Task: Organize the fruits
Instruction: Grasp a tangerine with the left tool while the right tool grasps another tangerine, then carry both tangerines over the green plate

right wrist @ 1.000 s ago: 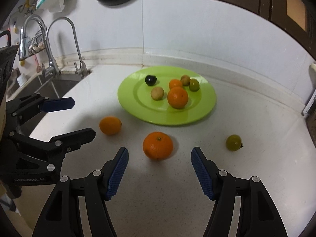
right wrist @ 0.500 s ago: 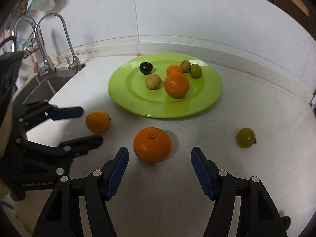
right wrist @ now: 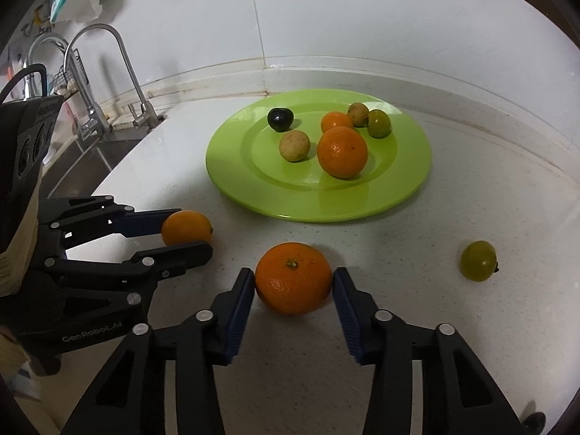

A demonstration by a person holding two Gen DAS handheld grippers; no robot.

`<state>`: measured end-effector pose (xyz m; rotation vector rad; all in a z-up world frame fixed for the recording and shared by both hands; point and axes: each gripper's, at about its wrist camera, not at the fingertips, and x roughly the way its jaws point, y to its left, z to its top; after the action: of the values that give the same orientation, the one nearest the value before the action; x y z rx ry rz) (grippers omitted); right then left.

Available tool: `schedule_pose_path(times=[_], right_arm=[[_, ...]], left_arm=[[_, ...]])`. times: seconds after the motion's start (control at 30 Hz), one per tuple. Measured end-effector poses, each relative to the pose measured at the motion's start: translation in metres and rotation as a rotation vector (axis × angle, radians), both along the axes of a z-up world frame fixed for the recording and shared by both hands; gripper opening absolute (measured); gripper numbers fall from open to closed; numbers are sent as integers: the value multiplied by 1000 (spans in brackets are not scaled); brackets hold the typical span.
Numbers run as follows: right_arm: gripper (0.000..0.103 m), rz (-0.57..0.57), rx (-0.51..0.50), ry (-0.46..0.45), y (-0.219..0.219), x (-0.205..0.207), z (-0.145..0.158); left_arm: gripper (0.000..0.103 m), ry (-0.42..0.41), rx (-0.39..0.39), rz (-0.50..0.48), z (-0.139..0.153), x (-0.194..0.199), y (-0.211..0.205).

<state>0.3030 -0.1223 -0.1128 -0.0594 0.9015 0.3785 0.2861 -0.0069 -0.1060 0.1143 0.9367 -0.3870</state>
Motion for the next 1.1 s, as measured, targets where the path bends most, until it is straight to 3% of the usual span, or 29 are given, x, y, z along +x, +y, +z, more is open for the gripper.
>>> schedule_pose_path(times=[0.4, 1.1], right_arm=[[43, -7, 14, -11, -1, -2, 6], [43, -28, 66, -179, -16, -29, 74]], left_arm=[[35, -4, -23, 16, 10, -5, 1], [35, -187, -78, 32, 82, -30, -6]])
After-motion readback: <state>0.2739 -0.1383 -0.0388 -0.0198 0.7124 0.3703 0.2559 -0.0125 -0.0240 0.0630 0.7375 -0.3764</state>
